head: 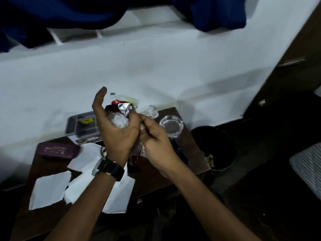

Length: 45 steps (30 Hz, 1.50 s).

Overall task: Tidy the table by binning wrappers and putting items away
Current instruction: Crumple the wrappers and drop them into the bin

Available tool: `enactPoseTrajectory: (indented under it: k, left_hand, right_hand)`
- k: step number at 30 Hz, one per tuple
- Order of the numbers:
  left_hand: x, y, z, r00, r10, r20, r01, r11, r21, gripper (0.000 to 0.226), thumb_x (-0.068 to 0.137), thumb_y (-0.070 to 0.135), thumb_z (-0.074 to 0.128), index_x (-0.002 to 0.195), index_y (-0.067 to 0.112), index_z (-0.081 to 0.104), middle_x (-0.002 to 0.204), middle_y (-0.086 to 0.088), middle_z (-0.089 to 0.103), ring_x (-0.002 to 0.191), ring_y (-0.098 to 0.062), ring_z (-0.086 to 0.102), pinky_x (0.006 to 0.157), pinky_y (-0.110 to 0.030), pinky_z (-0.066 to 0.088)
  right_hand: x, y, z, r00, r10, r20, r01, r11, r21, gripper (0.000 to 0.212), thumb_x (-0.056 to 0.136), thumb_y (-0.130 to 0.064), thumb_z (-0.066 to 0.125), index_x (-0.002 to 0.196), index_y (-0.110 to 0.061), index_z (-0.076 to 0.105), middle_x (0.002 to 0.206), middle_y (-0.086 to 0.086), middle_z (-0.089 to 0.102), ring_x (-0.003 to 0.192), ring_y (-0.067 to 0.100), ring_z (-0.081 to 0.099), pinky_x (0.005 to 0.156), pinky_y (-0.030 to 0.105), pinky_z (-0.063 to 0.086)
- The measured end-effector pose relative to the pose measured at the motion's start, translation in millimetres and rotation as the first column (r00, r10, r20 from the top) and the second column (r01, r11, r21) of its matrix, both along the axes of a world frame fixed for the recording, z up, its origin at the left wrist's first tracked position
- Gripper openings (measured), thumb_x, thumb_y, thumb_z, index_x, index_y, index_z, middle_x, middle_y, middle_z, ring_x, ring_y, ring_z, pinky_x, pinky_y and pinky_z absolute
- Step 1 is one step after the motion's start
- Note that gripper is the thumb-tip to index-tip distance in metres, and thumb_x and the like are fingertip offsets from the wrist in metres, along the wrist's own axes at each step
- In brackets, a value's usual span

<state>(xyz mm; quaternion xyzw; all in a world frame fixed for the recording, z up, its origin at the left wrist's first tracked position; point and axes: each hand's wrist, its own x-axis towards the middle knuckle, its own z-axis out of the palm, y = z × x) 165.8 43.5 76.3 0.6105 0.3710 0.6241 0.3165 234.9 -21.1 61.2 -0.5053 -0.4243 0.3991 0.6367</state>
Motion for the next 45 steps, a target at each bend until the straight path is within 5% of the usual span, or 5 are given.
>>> enactPoseTrajectory:
  k: [13,20,27,32,45]
  left_hand:
    - [139,-43,-7,0.889,-0.354,0.289,0.440,0.834,-0.332,0.081,0.081,0.030,0.075,0.147,0.033,0.029,0.139,-0.017,0.058,0.118,-0.031,0.066,0.099,-0.049,0.056]
    - [213,-67,-45,0.771,-0.448,0.453,0.635,0.598,-0.489,0.098,0.075,0.062,0.067,0.156,0.045,0.014,0.145,-0.003,0.056,0.135,-0.027,0.057,0.110,-0.047,0.048]
    - [229,-52,-107,0.743,-0.583,-0.328,0.388,0.775,-0.499,0.076,0.101,0.063,0.020,0.162,0.026,-0.005,0.171,-0.003,0.014,0.151,-0.008,0.023,0.127,-0.043,0.016]
    - [221,-48,-161,0.291,-0.377,-0.880,0.158,0.926,-0.344,0.079,0.098,0.054,0.019,0.159,0.004,0.019,0.166,-0.020,0.027,0.156,-0.036,0.017,0.128,-0.050,0.006]
    - [222,-48,-180,0.265,-0.134,-0.955,0.108,0.988,-0.108,0.058,0.101,0.040,0.032,0.152,0.012,0.040,0.164,-0.015,0.035,0.156,-0.033,0.021,0.128,-0.051,0.012]
  right_hand:
    - [138,-60,-2,0.992,-0.076,0.102,0.072,0.996,0.044,0.054,0.099,0.006,0.055,0.146,-0.020,0.048,0.145,0.002,0.059,0.133,0.011,0.056,0.103,0.020,0.048]
    - [210,-88,-41,0.916,-0.309,0.258,0.325,0.945,-0.023,0.041,0.088,0.005,0.067,0.127,-0.008,0.068,0.092,-0.009,0.076,0.076,-0.002,0.066,0.070,0.021,0.052]
    - [280,-91,-110,0.856,-0.475,0.206,0.508,0.846,-0.161,0.037,0.090,0.002,0.069,0.126,-0.009,0.069,0.108,0.006,0.077,0.094,0.015,0.072,0.086,0.038,0.060]
    - [306,-73,-177,0.816,-0.425,0.392,0.560,0.751,-0.350,0.044,0.084,-0.021,0.071,0.128,-0.022,0.070,0.107,-0.002,0.078,0.101,0.012,0.073,0.091,0.039,0.059]
    - [287,-12,-322,0.752,0.161,0.639,0.481,0.529,-0.699,0.066,0.100,-0.029,0.054,0.158,-0.020,0.022,0.138,0.023,0.042,0.117,0.053,0.056,0.096,0.052,0.048]
